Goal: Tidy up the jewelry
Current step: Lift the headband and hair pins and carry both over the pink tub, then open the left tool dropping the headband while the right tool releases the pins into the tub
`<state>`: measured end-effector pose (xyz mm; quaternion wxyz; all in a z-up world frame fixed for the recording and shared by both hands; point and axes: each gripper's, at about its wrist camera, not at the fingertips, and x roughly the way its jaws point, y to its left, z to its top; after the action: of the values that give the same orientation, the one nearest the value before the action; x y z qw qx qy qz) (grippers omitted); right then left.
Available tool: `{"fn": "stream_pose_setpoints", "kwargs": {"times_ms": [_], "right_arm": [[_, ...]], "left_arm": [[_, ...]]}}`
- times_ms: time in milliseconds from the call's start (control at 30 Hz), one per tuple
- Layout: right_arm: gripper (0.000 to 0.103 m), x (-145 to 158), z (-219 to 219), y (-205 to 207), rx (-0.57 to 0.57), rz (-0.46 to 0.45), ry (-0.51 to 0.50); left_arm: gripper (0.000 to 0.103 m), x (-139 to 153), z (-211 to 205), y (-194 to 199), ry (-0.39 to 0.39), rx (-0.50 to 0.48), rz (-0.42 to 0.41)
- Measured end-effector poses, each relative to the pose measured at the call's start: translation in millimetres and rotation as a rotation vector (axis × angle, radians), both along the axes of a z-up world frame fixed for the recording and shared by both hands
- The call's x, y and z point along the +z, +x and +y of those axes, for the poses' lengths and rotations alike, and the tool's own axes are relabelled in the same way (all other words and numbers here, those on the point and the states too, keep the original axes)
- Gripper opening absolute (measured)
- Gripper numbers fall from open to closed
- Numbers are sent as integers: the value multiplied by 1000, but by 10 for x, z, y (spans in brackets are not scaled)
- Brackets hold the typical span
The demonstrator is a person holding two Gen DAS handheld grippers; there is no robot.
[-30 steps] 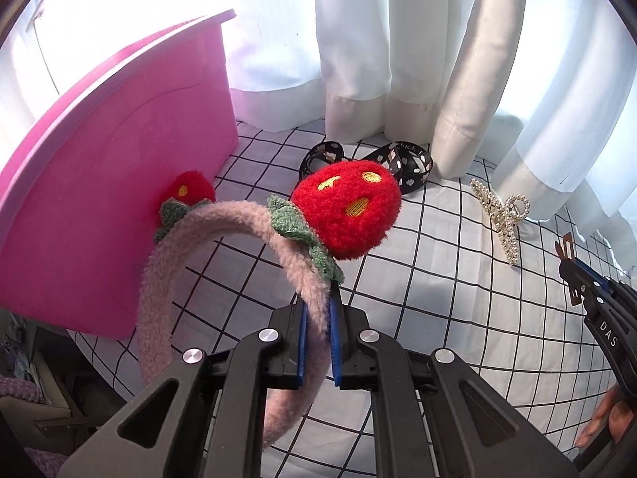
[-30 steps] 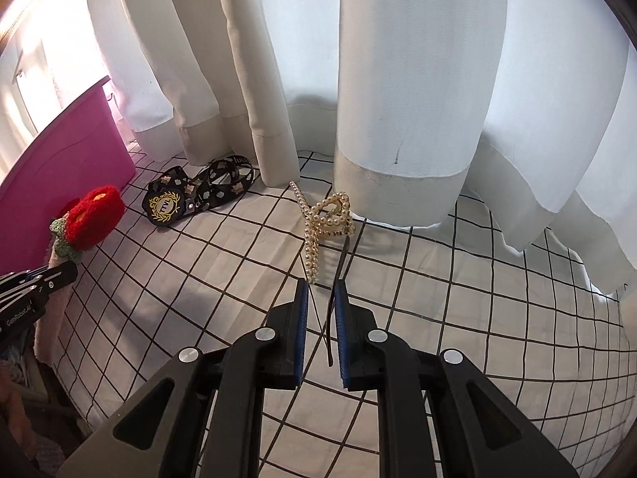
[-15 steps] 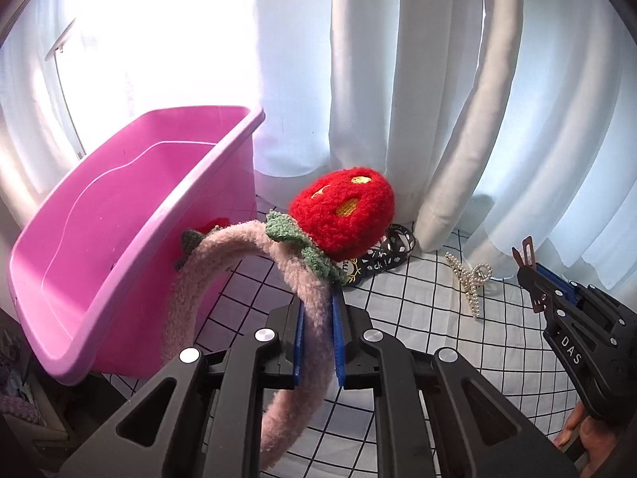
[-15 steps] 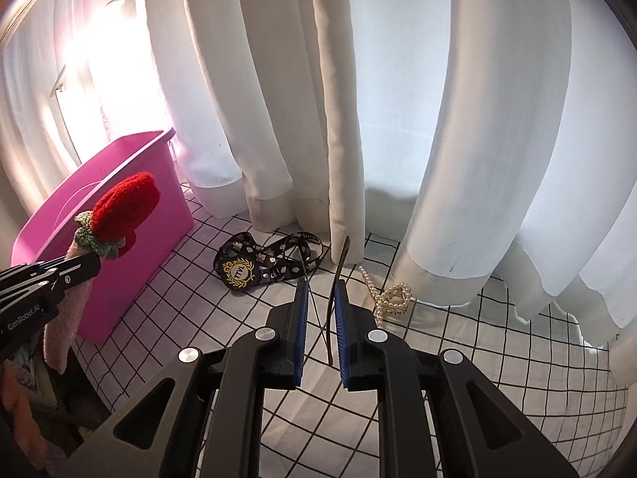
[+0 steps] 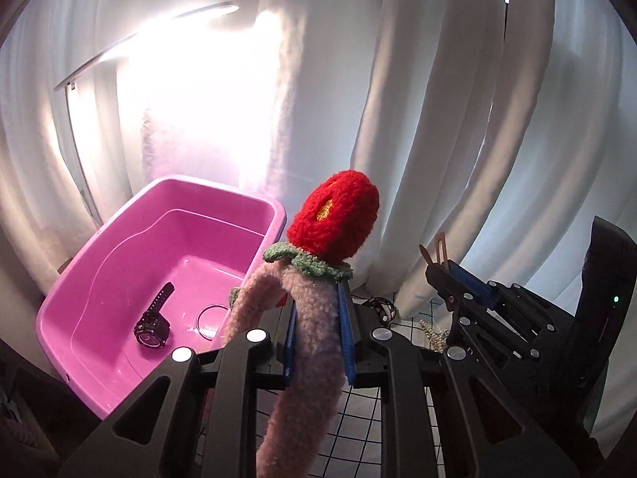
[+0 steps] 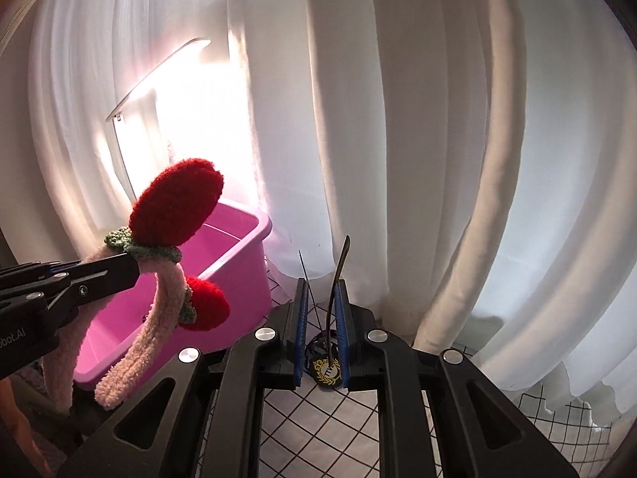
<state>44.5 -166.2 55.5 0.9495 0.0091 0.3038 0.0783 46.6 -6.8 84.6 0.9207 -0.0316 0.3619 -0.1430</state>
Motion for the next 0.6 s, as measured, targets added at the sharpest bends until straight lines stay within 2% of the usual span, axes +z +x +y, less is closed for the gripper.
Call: {"fn": "stream_pose_setpoints", "kwargs": {"times_ms": [167,300,433,600], "right_arm": [[13,170,288,203,44,-12,21],[13,260,618,395,94,-14,26],[13,237,997,609,161,18,30],[13,51,1428,853,230,94,18]], "left_arm": [[16,251,197,81,-32,-2,-23],[14,330,498,282,-28,50,-22],[14,179,856,533,-7,106,33],[14,-184,1271,765,43,179,119]]}}
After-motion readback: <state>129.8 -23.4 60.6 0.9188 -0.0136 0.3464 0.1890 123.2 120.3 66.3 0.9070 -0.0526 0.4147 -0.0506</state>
